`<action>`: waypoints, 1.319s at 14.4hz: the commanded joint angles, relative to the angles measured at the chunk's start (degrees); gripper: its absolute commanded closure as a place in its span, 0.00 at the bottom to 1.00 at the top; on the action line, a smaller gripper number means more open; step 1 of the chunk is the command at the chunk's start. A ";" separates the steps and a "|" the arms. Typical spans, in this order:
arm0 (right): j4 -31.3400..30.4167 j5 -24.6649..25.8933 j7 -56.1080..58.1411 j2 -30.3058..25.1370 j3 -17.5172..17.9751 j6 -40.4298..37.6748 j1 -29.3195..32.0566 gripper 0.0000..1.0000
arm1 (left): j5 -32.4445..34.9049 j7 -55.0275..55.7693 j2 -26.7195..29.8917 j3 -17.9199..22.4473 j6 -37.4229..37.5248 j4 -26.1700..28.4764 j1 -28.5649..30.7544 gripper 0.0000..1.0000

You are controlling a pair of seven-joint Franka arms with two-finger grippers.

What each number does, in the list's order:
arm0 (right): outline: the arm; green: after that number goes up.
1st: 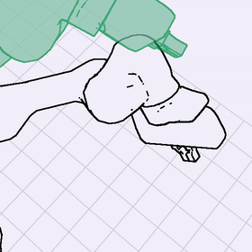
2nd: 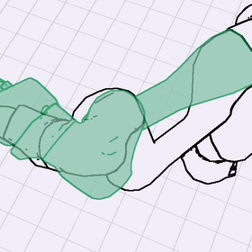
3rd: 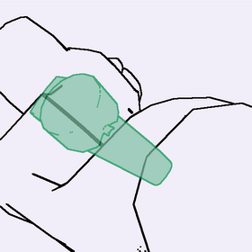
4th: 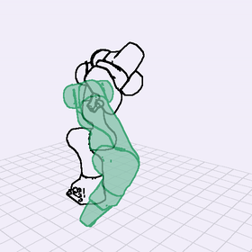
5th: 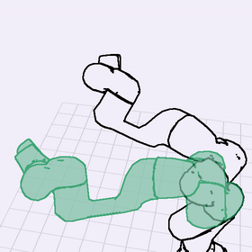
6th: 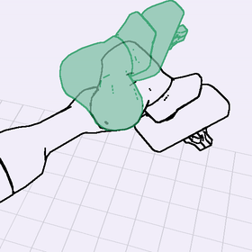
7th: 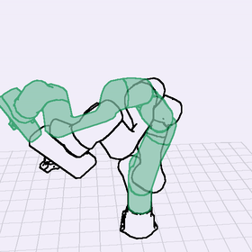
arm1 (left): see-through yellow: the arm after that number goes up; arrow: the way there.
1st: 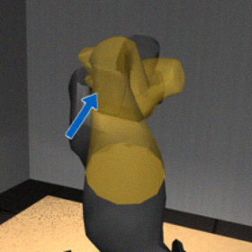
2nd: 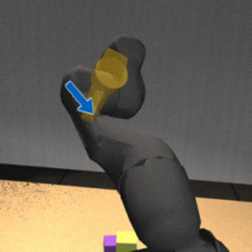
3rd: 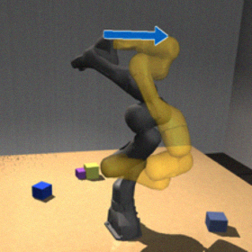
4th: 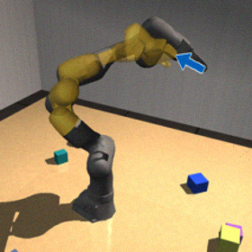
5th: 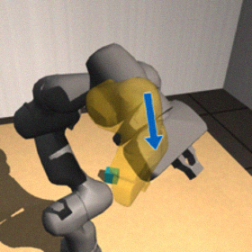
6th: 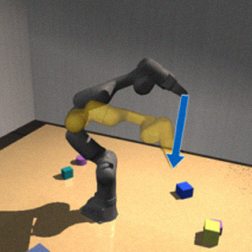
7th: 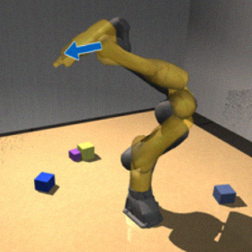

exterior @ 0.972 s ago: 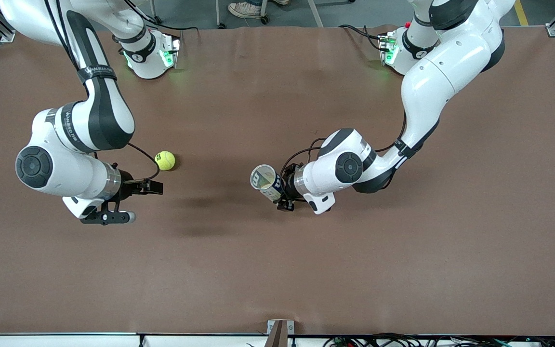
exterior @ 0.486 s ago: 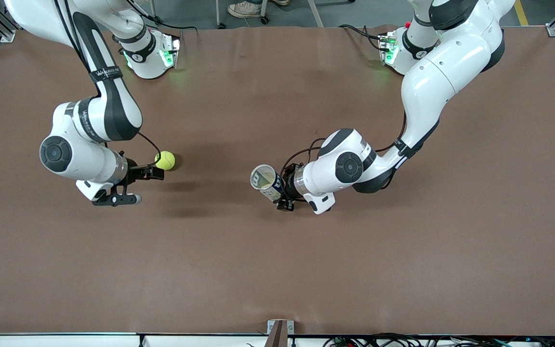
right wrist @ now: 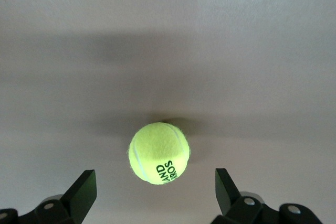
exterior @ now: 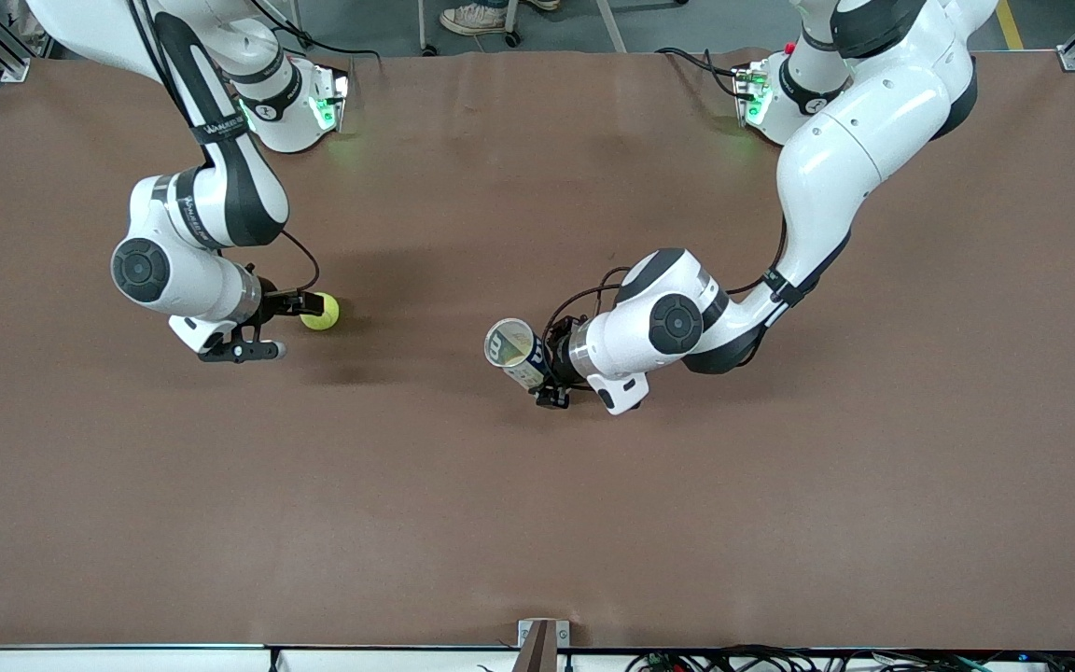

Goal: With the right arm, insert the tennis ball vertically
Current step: 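Grasp the second tennis ball with the right gripper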

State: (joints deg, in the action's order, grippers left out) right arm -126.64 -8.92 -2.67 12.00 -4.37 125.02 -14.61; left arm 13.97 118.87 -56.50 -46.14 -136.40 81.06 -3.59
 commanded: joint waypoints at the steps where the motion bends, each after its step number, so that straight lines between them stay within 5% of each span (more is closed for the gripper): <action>1: -1.77 0.74 0.30 -0.67 0.42 1.54 0.02 0.00 | -1.23 -1.10 -0.28 -0.01 -0.35 -0.90 -0.45 0.27; 16: -4.58 0.57 0.03 6.98 0.68 11.57 -2.27 0.00 | -1.14 -1.36 -0.37 0.43 -0.35 -0.90 -0.54 0.27; 19: -4.84 0.57 0.03 6.98 0.68 11.48 -2.36 0.18 | -1.14 -1.27 -0.37 0.35 -0.35 -0.90 -0.54 0.27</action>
State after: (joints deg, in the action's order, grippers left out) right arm -129.98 -8.91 -2.67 20.05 -3.74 135.57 -16.84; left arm 13.97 118.87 -56.51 -45.99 -136.40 81.06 -3.59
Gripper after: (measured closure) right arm 0.044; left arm 0.264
